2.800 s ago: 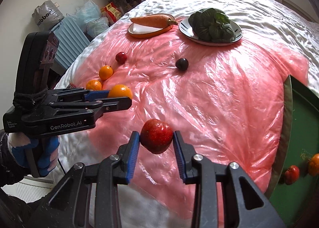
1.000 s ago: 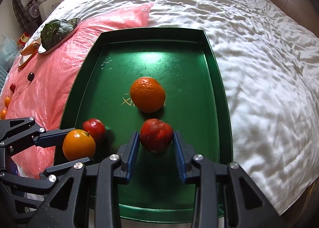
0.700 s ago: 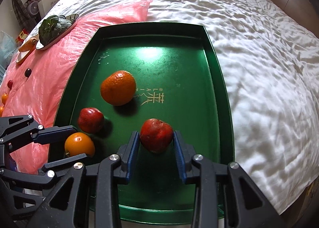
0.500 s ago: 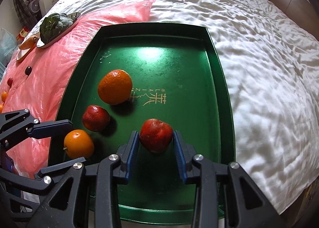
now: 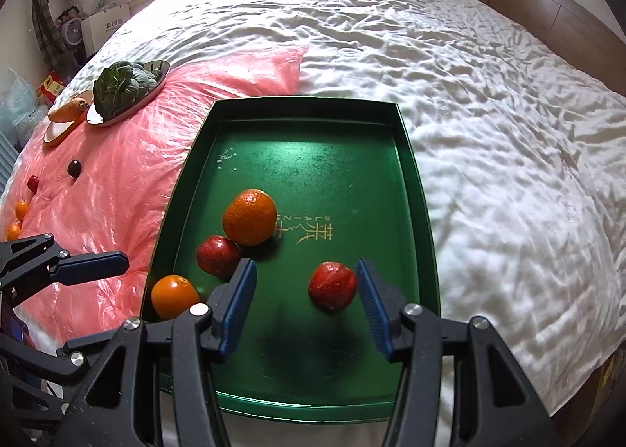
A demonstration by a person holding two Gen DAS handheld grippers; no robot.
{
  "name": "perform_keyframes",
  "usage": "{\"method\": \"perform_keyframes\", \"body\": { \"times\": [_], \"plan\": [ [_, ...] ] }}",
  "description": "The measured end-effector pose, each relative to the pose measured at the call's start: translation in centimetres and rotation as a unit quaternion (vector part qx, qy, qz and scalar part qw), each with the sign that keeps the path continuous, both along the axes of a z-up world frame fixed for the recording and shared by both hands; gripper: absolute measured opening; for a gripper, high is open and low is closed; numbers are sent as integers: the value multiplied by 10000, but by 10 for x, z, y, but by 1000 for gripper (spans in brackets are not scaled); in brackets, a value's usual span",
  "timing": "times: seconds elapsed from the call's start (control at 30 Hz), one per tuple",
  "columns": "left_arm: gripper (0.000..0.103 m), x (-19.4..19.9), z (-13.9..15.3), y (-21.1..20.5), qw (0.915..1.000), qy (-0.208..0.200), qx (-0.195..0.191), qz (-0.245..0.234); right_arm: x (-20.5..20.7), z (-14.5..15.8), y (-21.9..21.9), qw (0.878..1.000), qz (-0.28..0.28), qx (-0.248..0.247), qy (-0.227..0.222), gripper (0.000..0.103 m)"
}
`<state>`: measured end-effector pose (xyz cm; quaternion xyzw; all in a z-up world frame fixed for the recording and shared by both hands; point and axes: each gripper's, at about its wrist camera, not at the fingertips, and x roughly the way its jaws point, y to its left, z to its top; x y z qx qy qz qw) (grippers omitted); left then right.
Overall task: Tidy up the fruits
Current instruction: 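Open the right tool to drop the apple while the left tool releases the orange, then move both tools back toward the fruits on the pink sheet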
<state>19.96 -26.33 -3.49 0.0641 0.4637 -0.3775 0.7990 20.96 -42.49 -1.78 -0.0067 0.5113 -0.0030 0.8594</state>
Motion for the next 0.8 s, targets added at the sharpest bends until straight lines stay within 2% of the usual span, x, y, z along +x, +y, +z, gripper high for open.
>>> {"method": "perform_keyframes", "body": {
  "times": [0.4, 0.8],
  "plan": [
    [47, -11, 15, 64, 9987, -52, -93, 489, 13, 28, 63, 9972, 549, 398, -299, 75],
    [47, -14, 8, 155, 9893, -96, 185, 1445, 29, 19, 158, 9860, 1445, 809, -196, 75]
  ]
}}
